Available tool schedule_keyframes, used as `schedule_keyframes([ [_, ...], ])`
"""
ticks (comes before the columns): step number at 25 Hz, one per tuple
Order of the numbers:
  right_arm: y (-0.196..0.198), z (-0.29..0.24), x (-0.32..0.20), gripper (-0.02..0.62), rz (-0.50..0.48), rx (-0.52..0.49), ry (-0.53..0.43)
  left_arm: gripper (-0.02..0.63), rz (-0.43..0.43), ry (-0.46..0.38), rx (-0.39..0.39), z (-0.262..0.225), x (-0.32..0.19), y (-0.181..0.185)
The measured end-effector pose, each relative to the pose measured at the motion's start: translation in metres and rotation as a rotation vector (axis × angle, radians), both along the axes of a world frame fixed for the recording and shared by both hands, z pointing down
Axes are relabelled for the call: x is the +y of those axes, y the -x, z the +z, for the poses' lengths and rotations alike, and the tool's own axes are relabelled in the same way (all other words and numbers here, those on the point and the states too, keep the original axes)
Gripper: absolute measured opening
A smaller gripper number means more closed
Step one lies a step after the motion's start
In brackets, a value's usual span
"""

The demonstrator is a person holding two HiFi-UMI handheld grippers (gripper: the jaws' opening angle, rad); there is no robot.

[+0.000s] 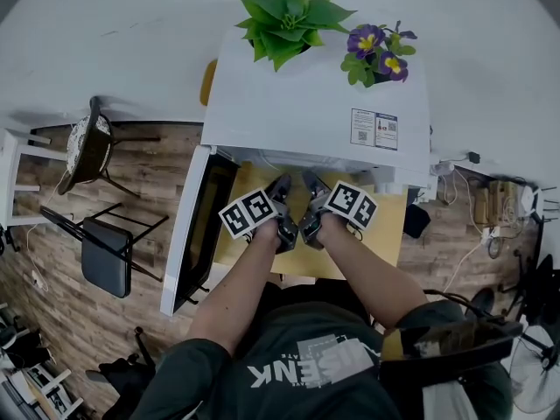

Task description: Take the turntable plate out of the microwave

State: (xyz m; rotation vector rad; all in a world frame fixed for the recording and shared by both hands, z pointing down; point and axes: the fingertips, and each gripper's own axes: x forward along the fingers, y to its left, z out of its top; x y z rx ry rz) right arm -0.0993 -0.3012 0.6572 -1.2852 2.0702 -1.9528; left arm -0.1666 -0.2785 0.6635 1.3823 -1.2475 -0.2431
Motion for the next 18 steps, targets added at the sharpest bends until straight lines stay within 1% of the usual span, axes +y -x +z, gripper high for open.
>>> schedule_keyframes([
  [3, 0.0, 0.0, 0.008, 0.094, -0.049, -0.007, -0.028, 0.074, -0.006, 0.001, 0.028, 0.0, 0.01, -0.001],
  [5, 0.0, 0.002, 0.01, 0.117, -0.075, -0.016, -0.045, 0.074, -0.004, -0.001, 0.03, 0.0, 0.018, -0.002],
  [9, 0.002, 0.002, 0.007, 0.124, -0.07, -0.074, -0.069, 0.072, -0.004, 0.005, 0.04, -0.001, 0.031, -0.005],
  [12, -0.001, 0.002, 0.001, 0.124, -0.062, -0.072, -0.11, 0.069, -0.003, 0.009, 0.063, -0.002, 0.044, -0.009],
  [14, -0.001, 0.002, 0.0, 0.126, -0.084, -0.061, -0.142, 0.066, -0.005, 0.01, 0.081, -0.002, 0.052, -0.012],
  [18, -0.002, 0.0, 0.009, 0.113, -0.091, -0.108, -0.15, 0.069, -0.012, 0.008, 0.084, -0.001, 0.063, -0.012],
])
